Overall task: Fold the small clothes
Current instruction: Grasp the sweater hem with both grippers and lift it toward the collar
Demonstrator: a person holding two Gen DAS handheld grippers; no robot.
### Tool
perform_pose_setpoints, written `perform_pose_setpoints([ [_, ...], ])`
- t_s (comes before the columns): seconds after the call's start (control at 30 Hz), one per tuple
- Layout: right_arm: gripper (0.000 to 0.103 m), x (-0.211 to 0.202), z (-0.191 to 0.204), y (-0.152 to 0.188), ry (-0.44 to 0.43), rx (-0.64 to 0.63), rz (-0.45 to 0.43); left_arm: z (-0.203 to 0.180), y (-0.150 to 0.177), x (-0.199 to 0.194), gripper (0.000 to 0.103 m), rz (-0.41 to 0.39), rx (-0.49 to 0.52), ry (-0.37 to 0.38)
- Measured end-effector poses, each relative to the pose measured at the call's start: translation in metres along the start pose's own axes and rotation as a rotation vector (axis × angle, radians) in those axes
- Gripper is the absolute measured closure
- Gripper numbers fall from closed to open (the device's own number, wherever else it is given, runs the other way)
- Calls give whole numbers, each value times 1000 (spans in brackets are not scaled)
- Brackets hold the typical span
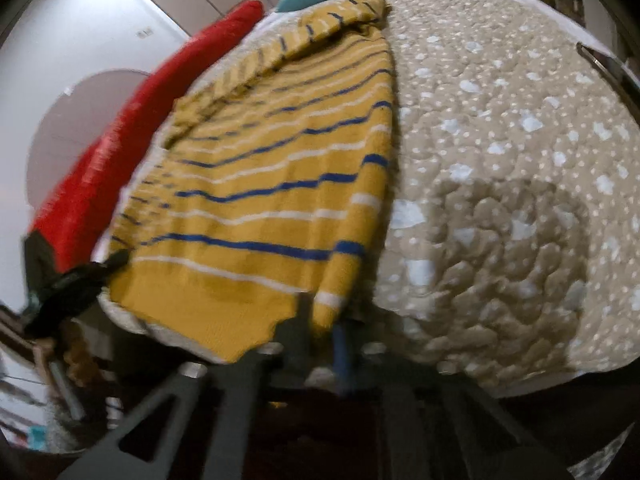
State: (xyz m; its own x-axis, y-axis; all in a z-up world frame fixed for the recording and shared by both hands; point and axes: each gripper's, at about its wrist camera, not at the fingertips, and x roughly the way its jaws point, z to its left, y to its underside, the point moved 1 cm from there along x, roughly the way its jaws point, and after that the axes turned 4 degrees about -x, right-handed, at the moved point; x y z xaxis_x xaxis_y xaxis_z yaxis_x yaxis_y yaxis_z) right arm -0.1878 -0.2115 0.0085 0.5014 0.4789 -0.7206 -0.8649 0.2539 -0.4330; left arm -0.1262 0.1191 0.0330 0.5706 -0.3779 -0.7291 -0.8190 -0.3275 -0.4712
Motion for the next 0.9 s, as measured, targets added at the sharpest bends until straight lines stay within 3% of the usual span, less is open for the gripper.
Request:
perform_pose_setpoints([
  [0.17,96,-25,20,-21,-32,-65,-81,-17,-29,-11,95,-19,40,25],
  [0.47,96,-38,57,-116,-86,-123,-211,-59,-95,-8,95,-75,89,36],
  [0.63,96,-43,80,-168,-52,-189,-272,-75,-139,4,95,-97,103,6],
  [0.9,96,-16,71,-244,-6,-165,-249,-83,-201,58,95,-34,84,-71],
])
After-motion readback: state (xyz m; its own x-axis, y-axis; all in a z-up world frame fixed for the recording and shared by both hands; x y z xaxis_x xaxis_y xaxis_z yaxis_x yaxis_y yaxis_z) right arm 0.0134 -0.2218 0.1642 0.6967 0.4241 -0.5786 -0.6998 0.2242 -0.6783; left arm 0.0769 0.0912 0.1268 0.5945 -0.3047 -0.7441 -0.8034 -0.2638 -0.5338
